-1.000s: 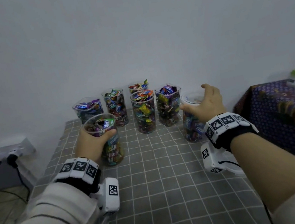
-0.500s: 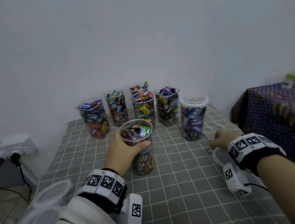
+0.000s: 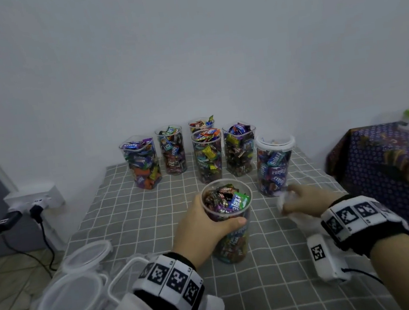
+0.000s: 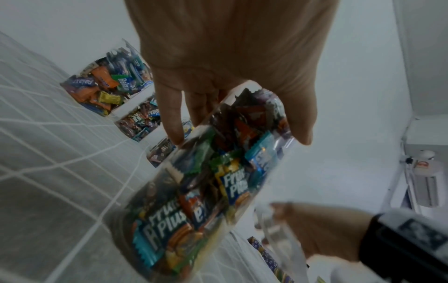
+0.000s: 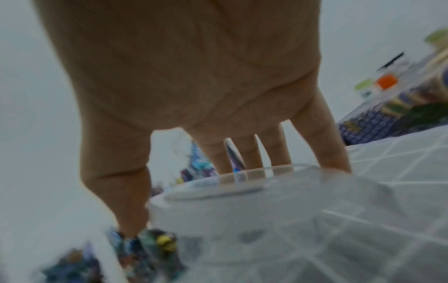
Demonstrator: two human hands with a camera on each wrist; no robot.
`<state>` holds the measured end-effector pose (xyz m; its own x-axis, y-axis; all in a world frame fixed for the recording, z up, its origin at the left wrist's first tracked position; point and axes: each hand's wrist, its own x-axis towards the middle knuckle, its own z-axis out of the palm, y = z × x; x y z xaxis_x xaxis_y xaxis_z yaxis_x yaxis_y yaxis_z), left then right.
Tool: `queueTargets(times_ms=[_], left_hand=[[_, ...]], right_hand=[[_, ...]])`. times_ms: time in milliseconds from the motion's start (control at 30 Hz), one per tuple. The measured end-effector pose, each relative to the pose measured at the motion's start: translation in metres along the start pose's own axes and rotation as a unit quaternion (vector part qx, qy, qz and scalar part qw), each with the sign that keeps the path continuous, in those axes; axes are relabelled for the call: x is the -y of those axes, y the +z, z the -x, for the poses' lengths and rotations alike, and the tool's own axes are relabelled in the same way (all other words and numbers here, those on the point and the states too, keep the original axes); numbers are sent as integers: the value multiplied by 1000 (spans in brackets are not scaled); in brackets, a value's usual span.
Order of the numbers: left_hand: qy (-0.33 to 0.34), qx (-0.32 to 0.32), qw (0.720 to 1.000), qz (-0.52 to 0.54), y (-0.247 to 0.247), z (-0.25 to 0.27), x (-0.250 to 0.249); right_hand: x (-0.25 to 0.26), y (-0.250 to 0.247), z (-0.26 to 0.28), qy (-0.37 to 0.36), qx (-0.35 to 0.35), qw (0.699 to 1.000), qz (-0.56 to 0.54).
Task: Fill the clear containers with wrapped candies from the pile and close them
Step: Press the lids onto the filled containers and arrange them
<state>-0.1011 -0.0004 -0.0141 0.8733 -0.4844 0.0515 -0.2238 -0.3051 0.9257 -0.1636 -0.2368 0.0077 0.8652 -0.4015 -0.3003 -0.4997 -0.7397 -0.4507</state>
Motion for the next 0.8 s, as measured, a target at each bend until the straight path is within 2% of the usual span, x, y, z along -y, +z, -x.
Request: queueTargets(times_ms=[67, 167, 300, 400, 500, 800], left_hand=[[8, 2, 1000, -2, 3, 5, 1], [15, 1, 1000, 2, 7, 10, 2], [27, 2, 1000, 17, 9, 13, 1], [38, -2, 999, 29, 11, 14, 1], [44, -5, 998, 33, 10, 16, 1], [43, -12, 999, 20, 10, 21, -4]], right_hand=[[16, -9, 16, -81, -22, 989, -121], [44, -18, 40, -165, -43, 972, -160], [76, -18, 69, -252, -44, 961, -110], [90, -10, 76, -297, -79, 952, 1], [99, -3, 76, -314, -83, 943, 72], [109, 11, 67, -316, -81, 938, 121]])
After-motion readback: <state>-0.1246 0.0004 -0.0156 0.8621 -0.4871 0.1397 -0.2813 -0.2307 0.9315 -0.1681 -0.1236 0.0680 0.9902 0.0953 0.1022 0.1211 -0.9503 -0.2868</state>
